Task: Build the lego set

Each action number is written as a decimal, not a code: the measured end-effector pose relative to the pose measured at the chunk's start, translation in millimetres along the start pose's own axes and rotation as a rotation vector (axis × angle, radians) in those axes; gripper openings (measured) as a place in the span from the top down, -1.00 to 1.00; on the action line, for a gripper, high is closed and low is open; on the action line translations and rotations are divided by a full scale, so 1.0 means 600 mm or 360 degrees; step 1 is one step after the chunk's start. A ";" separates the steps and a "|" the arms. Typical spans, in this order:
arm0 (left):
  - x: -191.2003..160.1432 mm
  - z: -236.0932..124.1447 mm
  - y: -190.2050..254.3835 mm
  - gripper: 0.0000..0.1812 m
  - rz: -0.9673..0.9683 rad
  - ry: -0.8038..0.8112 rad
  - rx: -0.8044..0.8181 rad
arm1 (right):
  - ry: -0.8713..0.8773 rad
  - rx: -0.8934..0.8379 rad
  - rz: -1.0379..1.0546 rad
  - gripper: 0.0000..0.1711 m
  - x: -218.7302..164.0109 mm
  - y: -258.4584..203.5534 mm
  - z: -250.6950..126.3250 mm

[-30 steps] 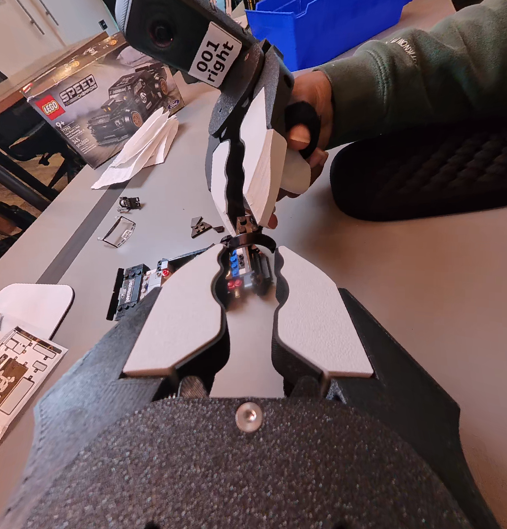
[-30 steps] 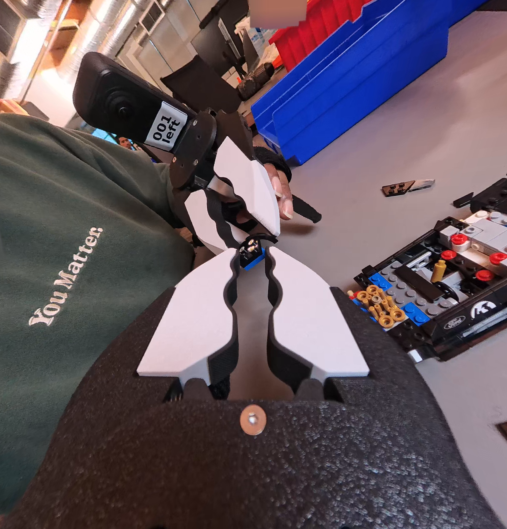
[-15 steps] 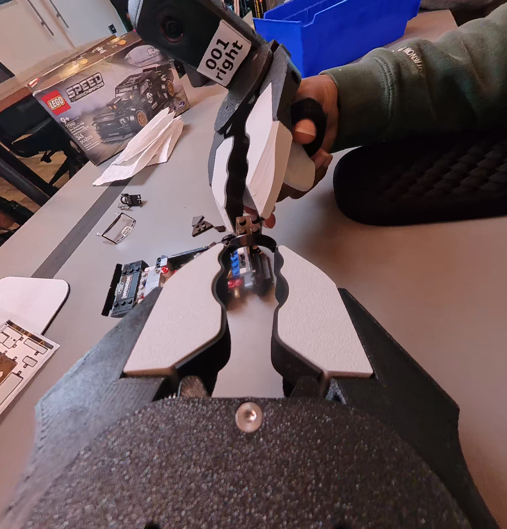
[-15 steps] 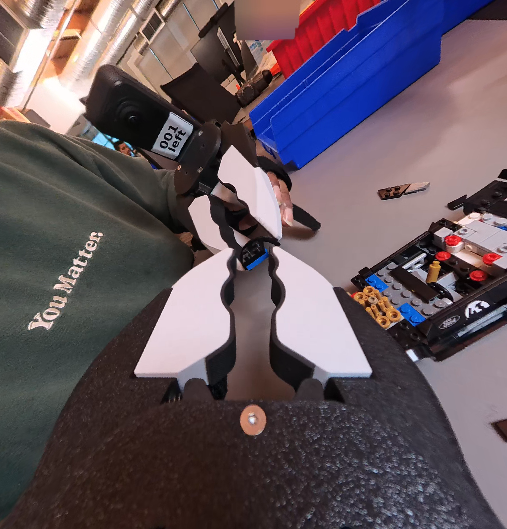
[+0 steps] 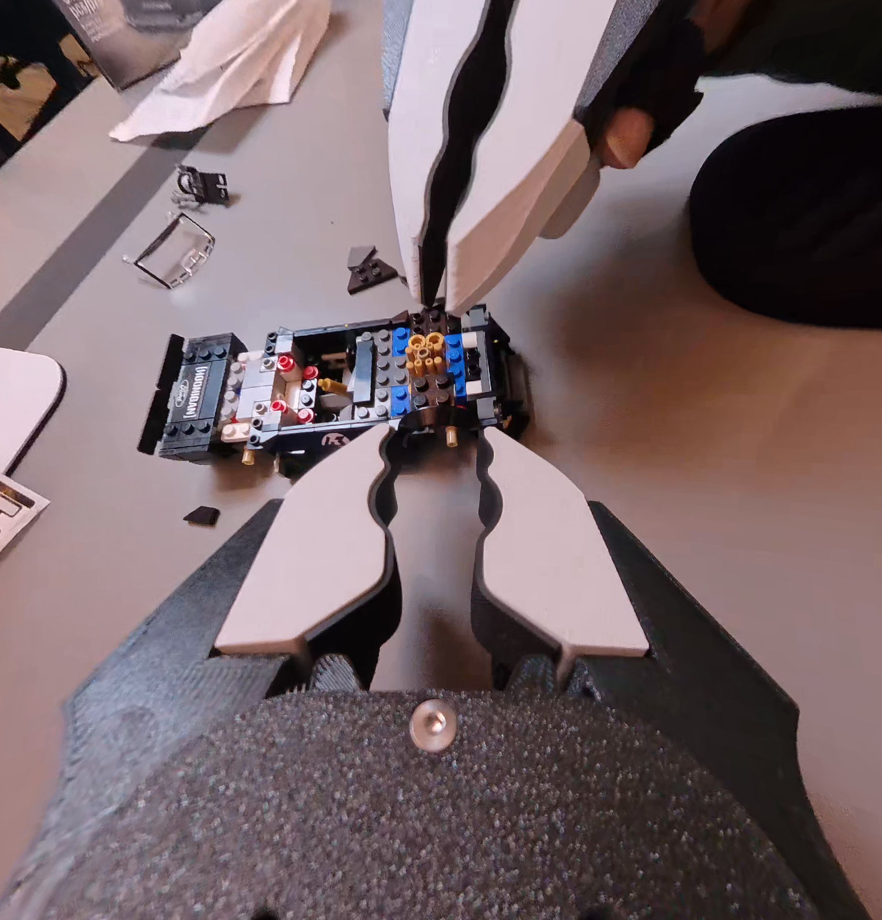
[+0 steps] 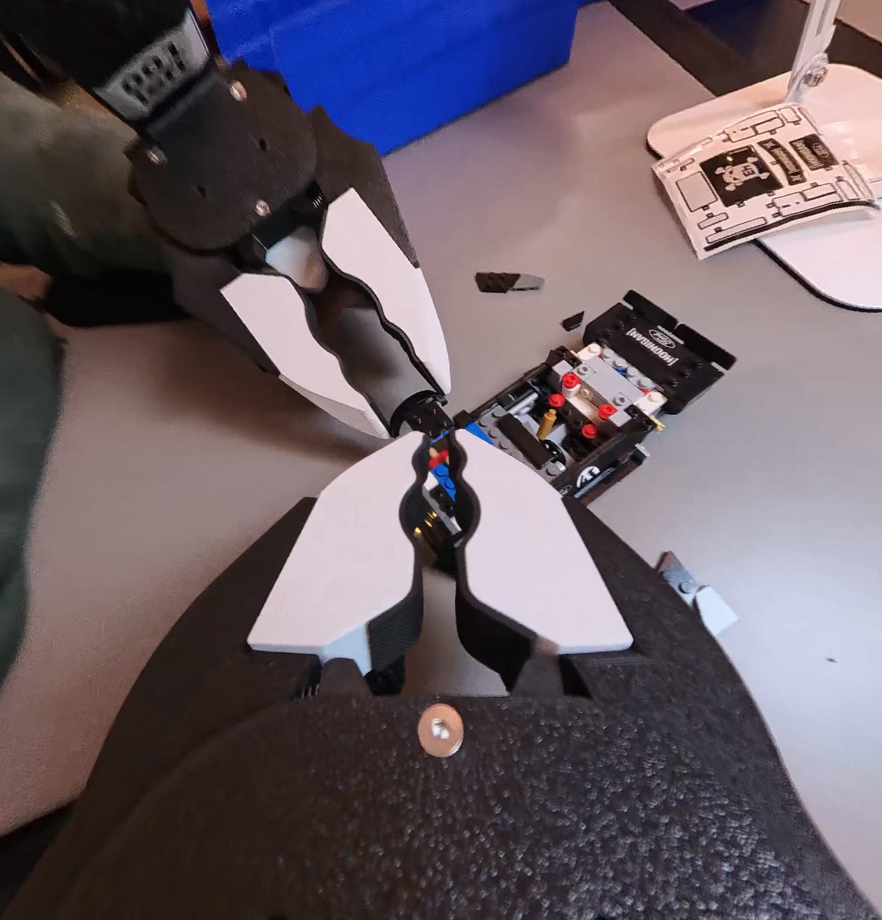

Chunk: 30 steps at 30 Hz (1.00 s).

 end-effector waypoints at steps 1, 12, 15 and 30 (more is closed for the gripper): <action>-0.001 0.003 0.001 0.67 0.0014 -0.0034 -0.0001 | -0.0041 -0.0022 -0.0041 0.95 -0.002 0.000 0.004; -0.004 0.015 0.015 0.67 0.0094 -0.0144 0.0038 | -0.0288 -0.0091 -0.0313 1.00 -0.002 -0.010 0.040; -0.005 0.017 0.015 0.67 0.0089 -0.0149 0.0038 | -0.0310 -0.0082 -0.0331 1.00 -0.001 -0.011 0.041; -0.007 0.020 0.017 0.68 0.0117 -0.0208 0.0046 | -0.0382 -0.0064 -0.0358 1.00 -0.003 -0.016 0.050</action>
Point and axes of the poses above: each gripper's, where its closed fingertips meet, z out along the fingers, x out of its top, y = z × x across the jaws, the point moved 9 cm from there along -z, back along the fingers, and after that the axes turned 3 degrees about y, right-handed, at the moved point
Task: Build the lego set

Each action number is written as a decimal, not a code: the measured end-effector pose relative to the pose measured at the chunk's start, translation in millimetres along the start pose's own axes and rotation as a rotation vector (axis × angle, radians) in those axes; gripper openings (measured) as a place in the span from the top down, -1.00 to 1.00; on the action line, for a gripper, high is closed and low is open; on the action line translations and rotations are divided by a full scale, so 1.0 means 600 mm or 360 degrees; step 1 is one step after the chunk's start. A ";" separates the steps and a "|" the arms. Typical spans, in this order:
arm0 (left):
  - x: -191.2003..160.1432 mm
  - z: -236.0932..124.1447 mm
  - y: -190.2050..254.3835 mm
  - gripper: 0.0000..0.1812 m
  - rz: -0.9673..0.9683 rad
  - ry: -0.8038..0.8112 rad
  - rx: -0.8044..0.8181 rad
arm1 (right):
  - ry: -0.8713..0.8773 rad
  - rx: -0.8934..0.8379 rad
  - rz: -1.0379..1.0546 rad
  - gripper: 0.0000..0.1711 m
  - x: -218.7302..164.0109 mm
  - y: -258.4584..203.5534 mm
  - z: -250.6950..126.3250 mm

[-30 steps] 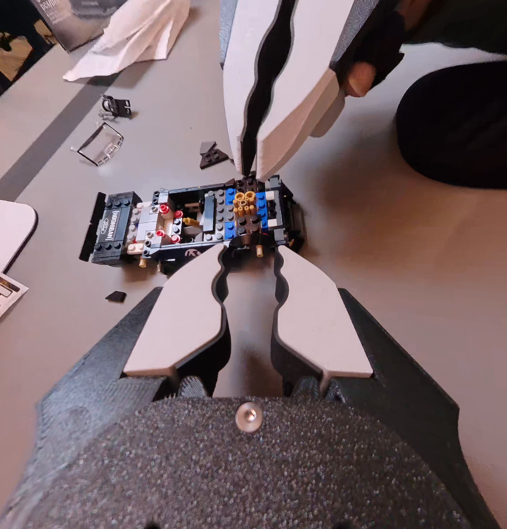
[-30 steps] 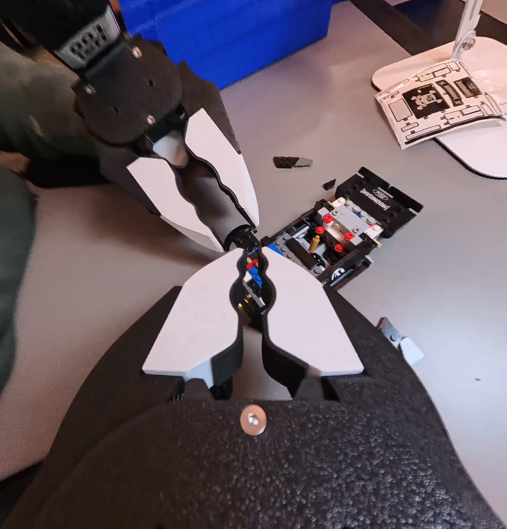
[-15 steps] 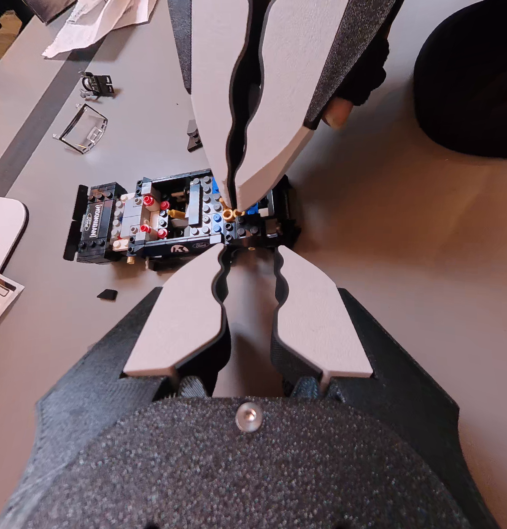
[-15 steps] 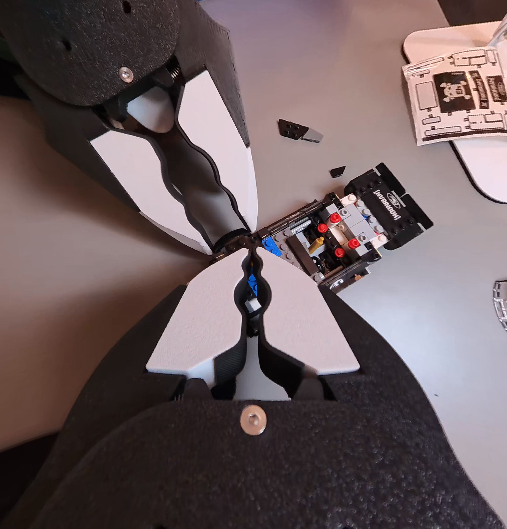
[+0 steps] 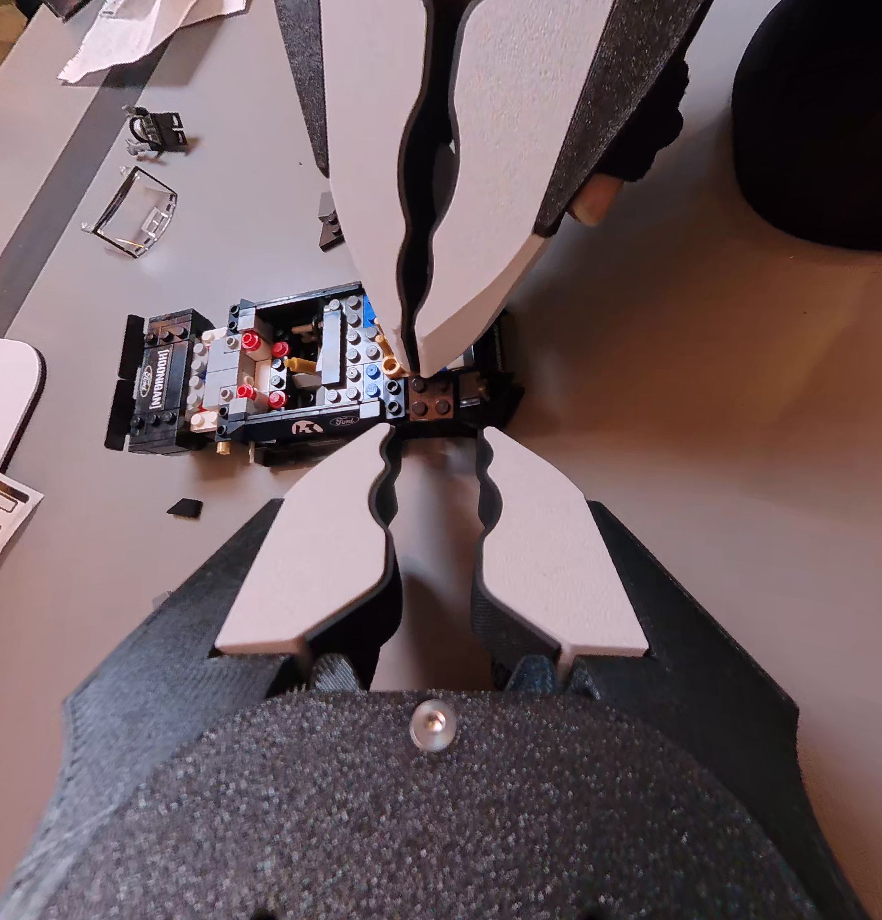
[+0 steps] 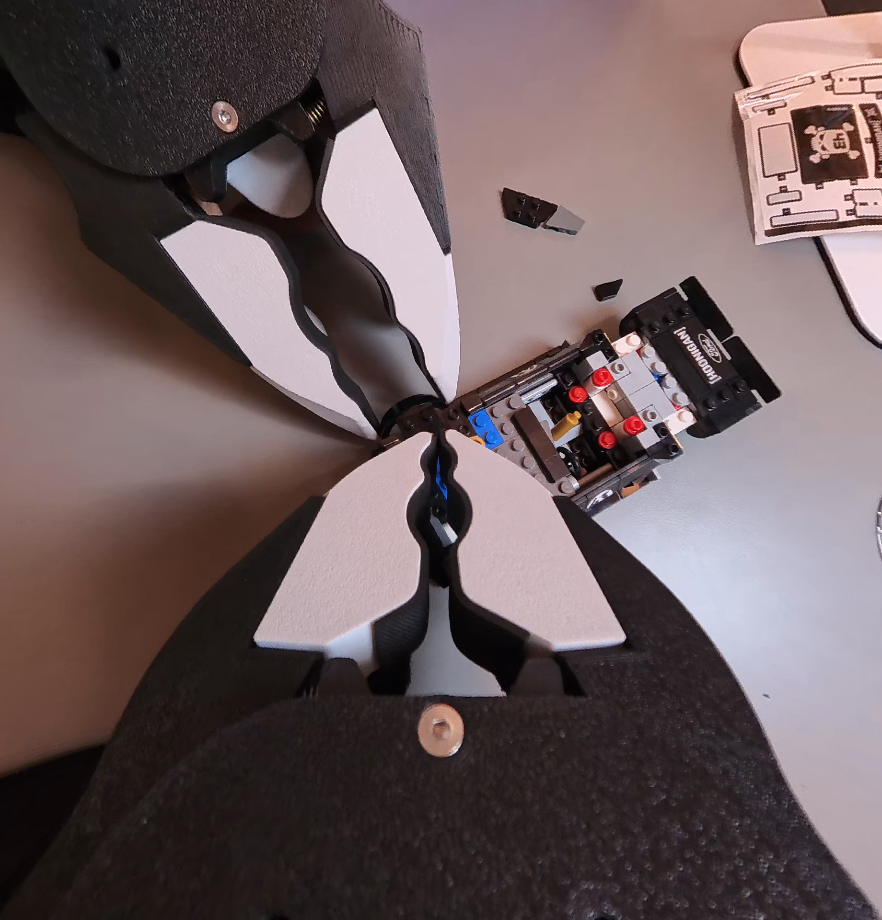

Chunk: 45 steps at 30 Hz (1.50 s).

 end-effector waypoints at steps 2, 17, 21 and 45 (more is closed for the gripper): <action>0.001 0.000 0.000 0.68 0.0001 -0.0007 0.0001 | -0.0001 0.0001 -0.0006 1.00 0.001 -0.001 0.001; 0.005 0.003 0.001 0.68 -0.0050 -0.0012 0.0023 | -0.0031 -0.0033 -0.0064 1.00 0.007 -0.004 0.004; 0.004 0.002 -0.001 0.68 -0.0057 -0.0017 0.0041 | -0.0001 -0.0020 -0.0028 1.00 0.006 0.000 0.002; 0.005 0.008 -0.003 0.68 -0.0008 -0.0110 0.0017 | -0.0003 -0.0008 0.0117 1.00 0.007 0.014 -0.011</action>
Point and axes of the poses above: each gripper's, where its closed fingertips meet, z out along the fingers, x out of its top, y = z × x across the jaws, the point moved 9 cm from there along -z, back along the fingers, and after that the axes turned 3 degrees about y, right-handed, at the moved point
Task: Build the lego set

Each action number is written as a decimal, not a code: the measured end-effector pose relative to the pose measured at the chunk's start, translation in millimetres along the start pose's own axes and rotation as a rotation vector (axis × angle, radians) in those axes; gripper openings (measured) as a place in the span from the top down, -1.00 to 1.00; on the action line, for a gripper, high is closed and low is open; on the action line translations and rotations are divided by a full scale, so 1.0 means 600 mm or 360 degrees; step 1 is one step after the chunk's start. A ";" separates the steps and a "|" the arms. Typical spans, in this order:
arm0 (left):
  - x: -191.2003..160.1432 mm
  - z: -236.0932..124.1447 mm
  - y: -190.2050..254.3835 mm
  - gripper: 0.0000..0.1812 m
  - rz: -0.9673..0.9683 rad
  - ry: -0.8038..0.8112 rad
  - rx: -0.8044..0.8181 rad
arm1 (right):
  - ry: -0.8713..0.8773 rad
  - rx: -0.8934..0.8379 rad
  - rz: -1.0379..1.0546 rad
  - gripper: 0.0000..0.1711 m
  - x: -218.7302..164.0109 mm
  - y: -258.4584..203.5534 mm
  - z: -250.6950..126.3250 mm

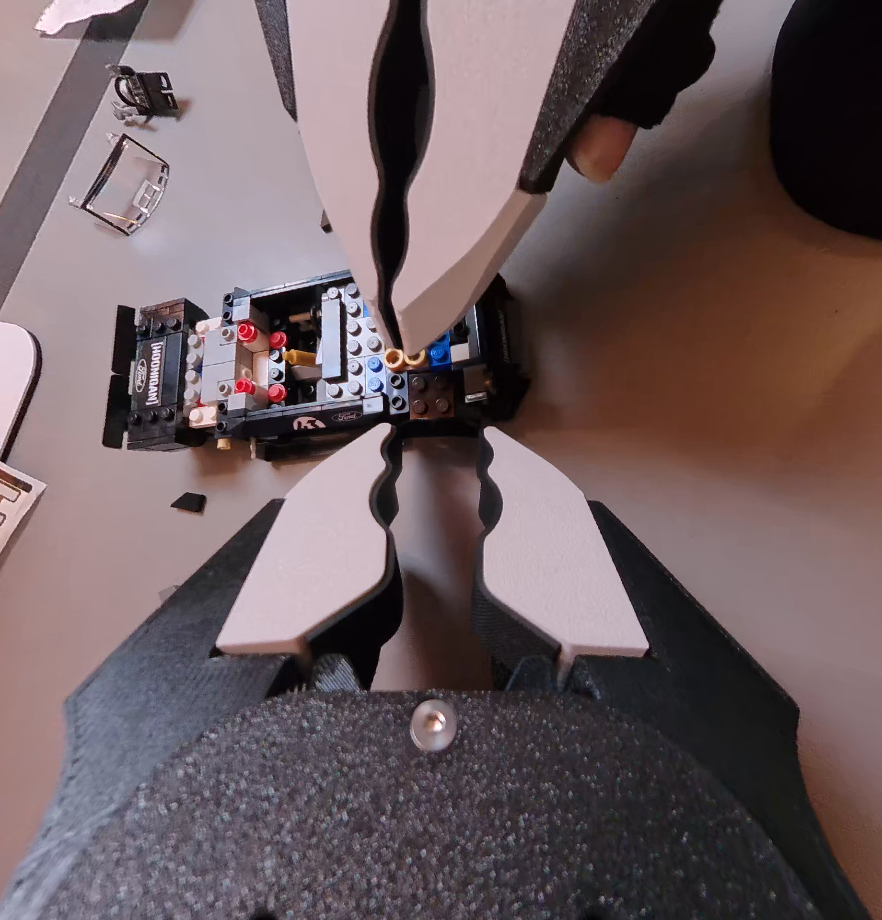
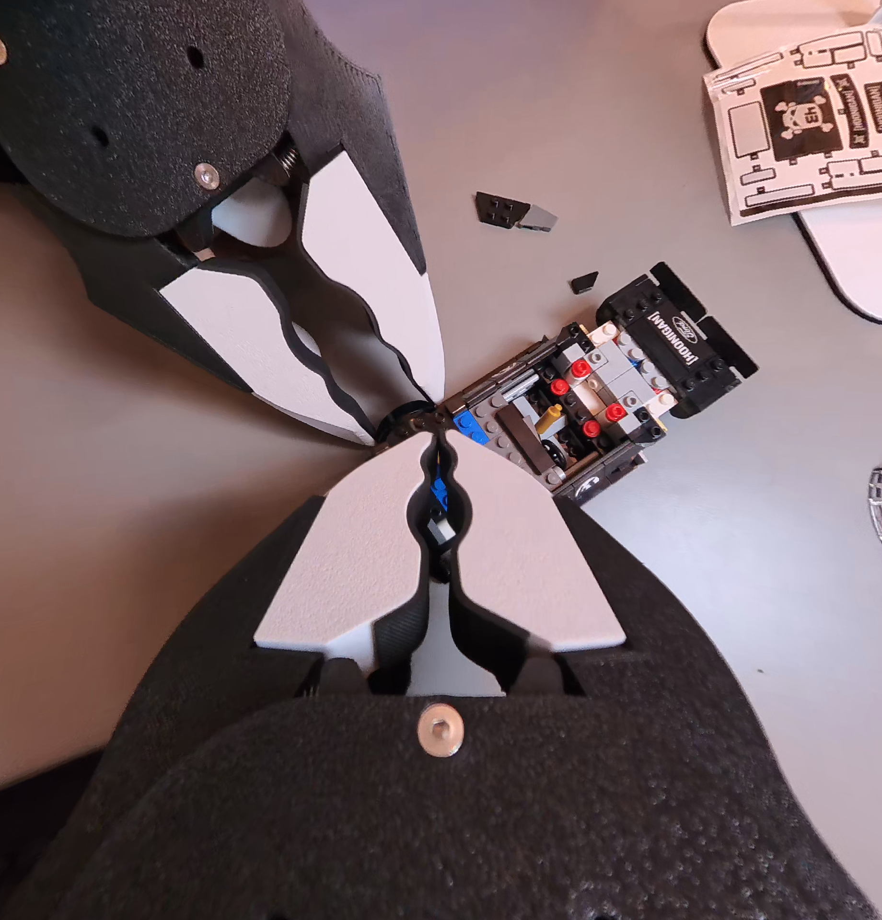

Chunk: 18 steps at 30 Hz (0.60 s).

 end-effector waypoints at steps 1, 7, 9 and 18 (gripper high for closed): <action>0.001 0.000 0.000 0.68 0.0000 0.0001 -0.0001 | -0.0010 0.0000 -0.0007 1.00 0.000 -0.001 0.001; 0.002 0.002 -0.001 0.68 -0.0016 -0.0019 -0.0021 | -0.0108 0.0000 -0.0051 1.00 0.001 -0.010 0.014; 0.004 0.003 -0.001 0.68 -0.0021 -0.0035 -0.0024 | -0.0131 -0.0021 -0.0071 1.00 0.001 -0.011 0.017; 0.013 0.007 -0.002 0.68 -0.0066 -0.0081 -0.0043 | -0.0049 -0.0046 0.0061 1.00 0.003 0.007 -0.004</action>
Point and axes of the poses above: each gripper's, where its closed fingertips meet, z out along the fingers, x out of its top, y = z × x across the jaws, the point moved 9 cm from there along -z, back along the fingers, and after that the axes turned 3 degrees about y, right-handed, at the moved point
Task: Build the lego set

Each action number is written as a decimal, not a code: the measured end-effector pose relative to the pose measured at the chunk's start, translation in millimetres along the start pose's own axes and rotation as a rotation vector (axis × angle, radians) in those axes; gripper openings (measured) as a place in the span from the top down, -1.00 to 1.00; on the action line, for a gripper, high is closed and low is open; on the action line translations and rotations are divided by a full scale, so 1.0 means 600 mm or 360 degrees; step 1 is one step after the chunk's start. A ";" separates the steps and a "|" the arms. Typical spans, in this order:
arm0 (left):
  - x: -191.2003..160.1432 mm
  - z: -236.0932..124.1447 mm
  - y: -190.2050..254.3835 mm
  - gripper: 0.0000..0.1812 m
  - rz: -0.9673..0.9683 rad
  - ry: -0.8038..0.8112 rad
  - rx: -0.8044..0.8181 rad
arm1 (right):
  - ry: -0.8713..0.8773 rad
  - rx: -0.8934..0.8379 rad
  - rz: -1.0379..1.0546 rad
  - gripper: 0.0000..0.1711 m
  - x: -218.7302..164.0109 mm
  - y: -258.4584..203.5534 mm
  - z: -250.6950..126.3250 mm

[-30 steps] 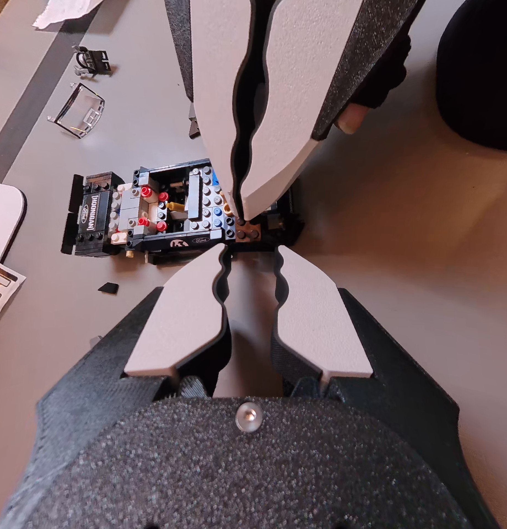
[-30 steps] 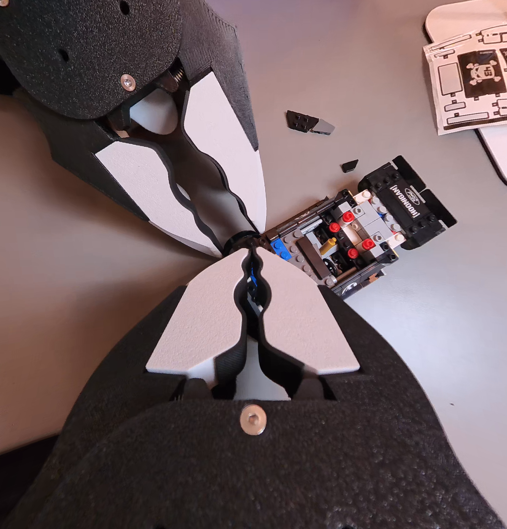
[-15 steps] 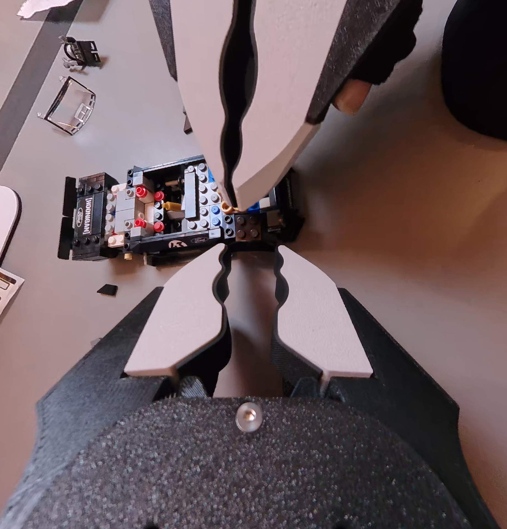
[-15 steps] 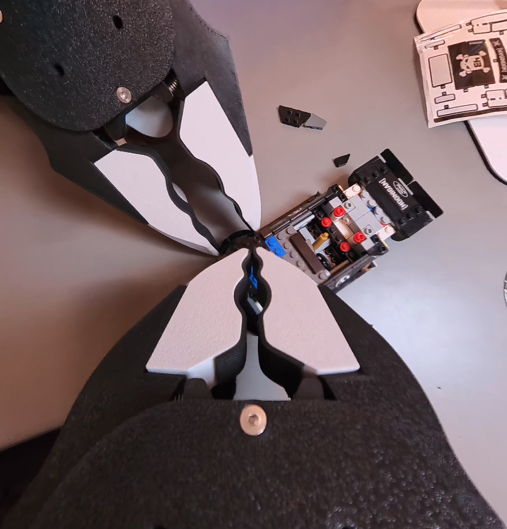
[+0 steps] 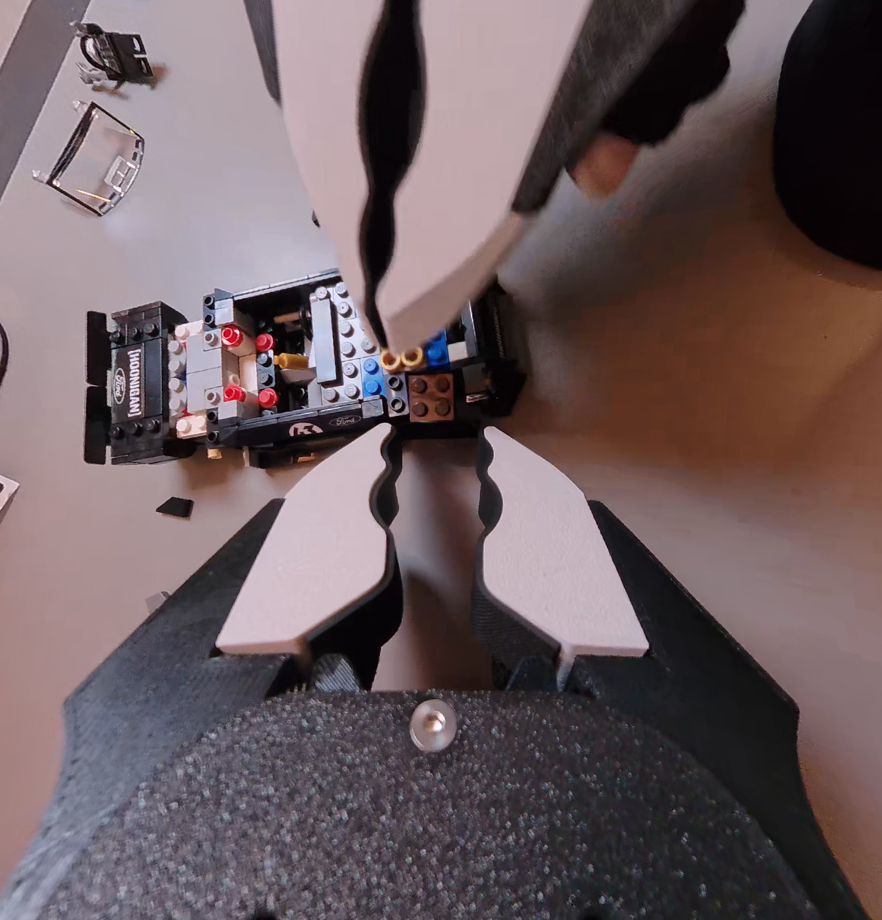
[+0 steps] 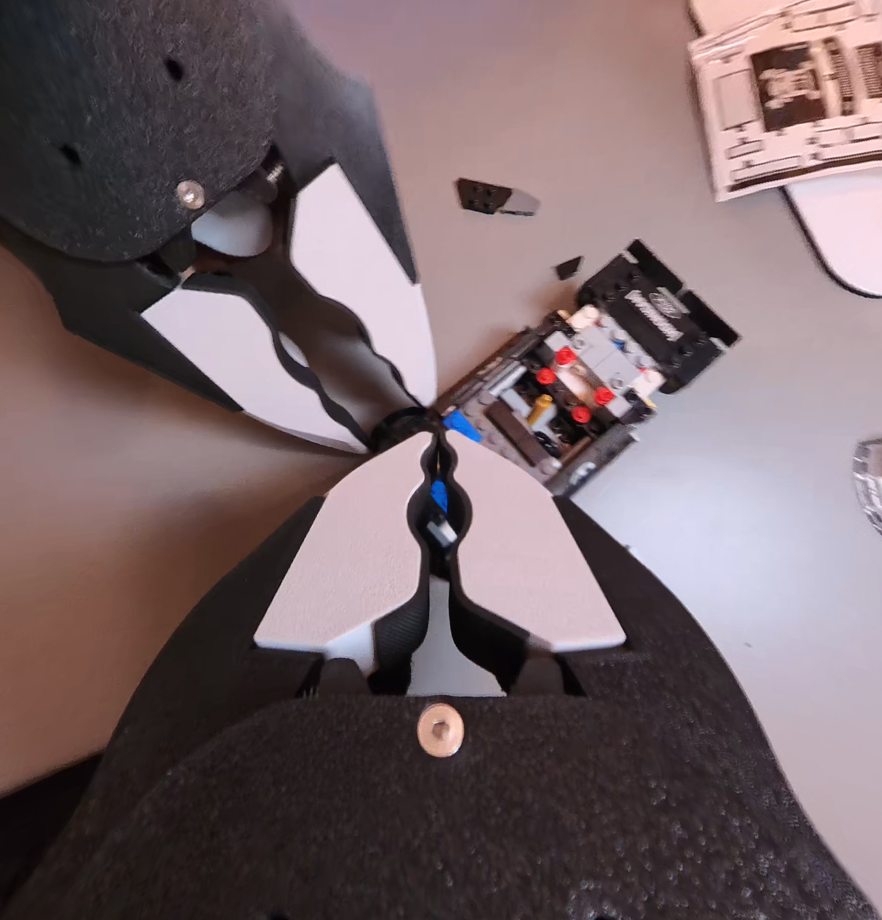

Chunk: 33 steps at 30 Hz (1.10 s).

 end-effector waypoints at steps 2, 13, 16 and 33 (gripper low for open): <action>-0.001 0.000 0.000 0.68 -0.0011 0.0001 0.0002 | 0.0009 -0.0079 0.0037 1.00 -0.006 0.020 -0.016; -0.005 -0.001 -0.004 0.68 -0.0086 0.0003 -0.0009 | -0.0036 0.0162 0.0194 0.85 -0.061 0.051 -0.026; -0.006 -0.002 -0.005 0.68 -0.0092 -0.0001 -0.0007 | -0.0024 0.0167 0.0206 0.85 -0.060 0.050 -0.025; -0.006 -0.006 -0.001 0.69 0.0129 -0.0135 0.0026 | -0.0034 0.0212 0.0178 0.87 -0.055 0.038 -0.020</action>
Point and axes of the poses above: each gripper's, where its closed fingertips meet, z out along the fingers, x out of its top, y = z × x across the jaws, the point moved 9 cm from there along -z, back along the fingers, and after that the axes turned 3 degrees about y, right-handed, at the moved point
